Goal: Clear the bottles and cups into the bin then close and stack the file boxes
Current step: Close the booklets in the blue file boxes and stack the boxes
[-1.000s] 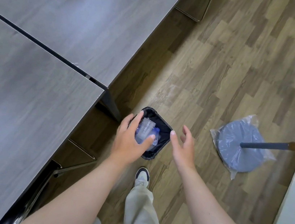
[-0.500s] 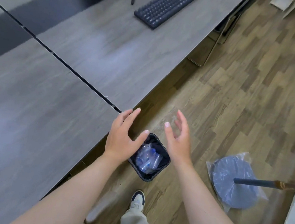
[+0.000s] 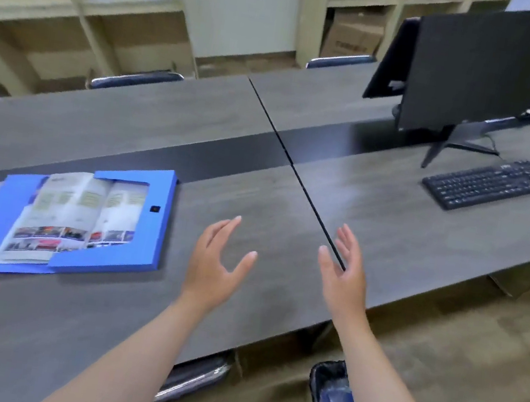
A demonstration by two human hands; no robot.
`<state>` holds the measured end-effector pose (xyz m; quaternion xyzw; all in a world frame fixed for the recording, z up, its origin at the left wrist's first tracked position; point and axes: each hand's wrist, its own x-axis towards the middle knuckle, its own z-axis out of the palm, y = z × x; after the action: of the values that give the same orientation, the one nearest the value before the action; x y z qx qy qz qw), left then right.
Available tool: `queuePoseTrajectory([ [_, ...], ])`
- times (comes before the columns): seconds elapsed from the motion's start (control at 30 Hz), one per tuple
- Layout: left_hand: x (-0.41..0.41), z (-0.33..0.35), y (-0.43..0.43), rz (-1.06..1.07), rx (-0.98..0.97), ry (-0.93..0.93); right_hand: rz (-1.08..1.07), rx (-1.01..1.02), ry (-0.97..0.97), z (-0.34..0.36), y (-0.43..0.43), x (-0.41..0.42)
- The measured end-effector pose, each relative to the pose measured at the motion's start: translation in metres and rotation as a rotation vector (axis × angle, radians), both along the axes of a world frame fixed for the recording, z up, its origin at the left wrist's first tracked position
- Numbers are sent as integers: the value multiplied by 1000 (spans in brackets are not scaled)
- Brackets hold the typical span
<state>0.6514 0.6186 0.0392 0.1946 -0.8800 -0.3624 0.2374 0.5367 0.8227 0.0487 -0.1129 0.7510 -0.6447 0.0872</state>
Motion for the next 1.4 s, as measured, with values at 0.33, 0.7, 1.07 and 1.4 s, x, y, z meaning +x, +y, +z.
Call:
queuePoseTrajectory([
  [0.33,239,36,-156,453,-42,91,339,-45,89,36,-196,135],
  [0.7,478,77,-262,774,-55,183,614,-48,121,82,-372,305],
  [1.07,481,44,-303,795,54,121,618,150,186,46,-404,283],
  [1.4,341,6,-384,711,275,-95,446,739,293,-67,-417,157],
])
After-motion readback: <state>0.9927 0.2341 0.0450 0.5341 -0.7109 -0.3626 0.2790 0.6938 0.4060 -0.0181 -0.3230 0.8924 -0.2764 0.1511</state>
